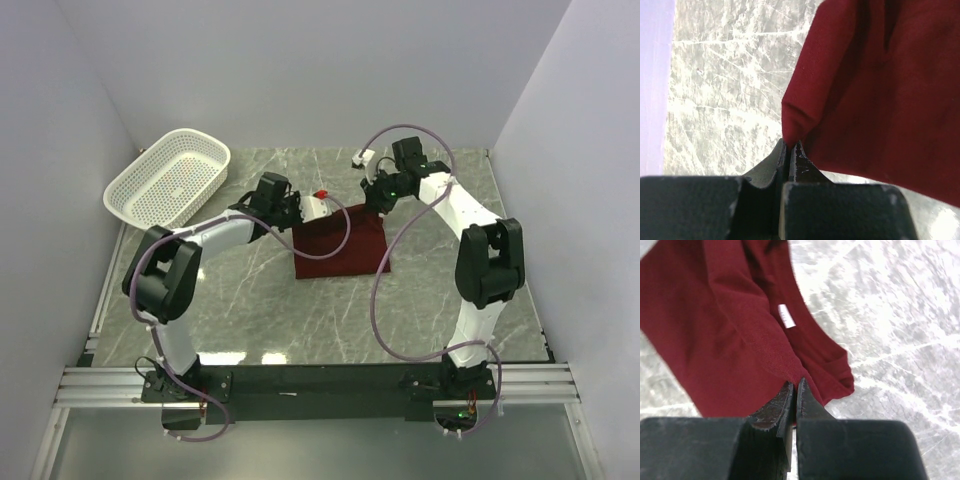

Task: Fold and stack the t-shirts
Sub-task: Fold the tshirt

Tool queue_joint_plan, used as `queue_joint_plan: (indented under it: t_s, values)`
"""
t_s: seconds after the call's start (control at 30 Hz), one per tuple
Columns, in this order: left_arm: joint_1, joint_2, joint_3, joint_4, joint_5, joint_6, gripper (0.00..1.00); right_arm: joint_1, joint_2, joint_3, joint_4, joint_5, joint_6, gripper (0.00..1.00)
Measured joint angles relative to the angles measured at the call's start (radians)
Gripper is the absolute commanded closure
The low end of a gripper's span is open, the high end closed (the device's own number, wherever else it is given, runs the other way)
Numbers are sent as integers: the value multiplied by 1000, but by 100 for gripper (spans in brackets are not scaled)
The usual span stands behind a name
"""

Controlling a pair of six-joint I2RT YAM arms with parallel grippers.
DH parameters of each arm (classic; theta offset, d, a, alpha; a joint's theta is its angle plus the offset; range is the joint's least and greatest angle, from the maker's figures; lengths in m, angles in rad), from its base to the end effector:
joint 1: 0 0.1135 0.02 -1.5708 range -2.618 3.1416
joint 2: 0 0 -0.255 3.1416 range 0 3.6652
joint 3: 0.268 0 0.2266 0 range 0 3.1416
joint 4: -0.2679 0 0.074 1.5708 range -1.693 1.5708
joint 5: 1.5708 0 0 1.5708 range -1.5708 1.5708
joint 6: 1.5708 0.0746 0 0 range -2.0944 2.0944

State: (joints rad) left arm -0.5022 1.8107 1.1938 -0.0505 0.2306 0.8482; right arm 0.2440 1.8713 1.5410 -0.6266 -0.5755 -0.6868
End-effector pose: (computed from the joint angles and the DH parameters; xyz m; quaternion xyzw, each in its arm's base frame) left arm 0.3500 -0.2117 0.1930 0.5978 0.6662 -0.0273 0.4450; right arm 0.3787 0.1361 0.2313 -0.4868 0.7784 0.2003 0.3421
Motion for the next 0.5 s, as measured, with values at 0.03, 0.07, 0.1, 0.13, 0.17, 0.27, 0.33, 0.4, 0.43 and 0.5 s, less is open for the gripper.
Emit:
queue_joint_plan:
  t_s: [0.03,0.07,0.1,0.13,0.17,0.27,0.33,0.4,0.43,0.5]
  values:
    - [0,10,5,5,-5,0,100,0,7,0,11,13,13,100]
    - [2,21,16,3,-6,0,100,0,17,2,22,26,26,100]
    - [2,33,28,3,-8,1,100,0,25,5,32,39,39,100]
    - [2,45,46,3,-9,3,100,0,32,6,43,50,49,100]
    - [2,56,62,3,-9,4,100,0,38,7,50,60,58,100]
    - [2,82,100,10,-10,5,100,0,44,4,69,82,77,100]
    - [2,97,118,11,-10,6,100,0,44,1,83,91,85,100]
    - [2,113,132,17,-11,8,99,0,44,-3,96,101,93,100]
    - [3,119,138,20,-11,8,100,0,44,-4,97,105,96,100]
    - [3,132,144,20,-11,10,100,0,44,-8,103,114,101,100]
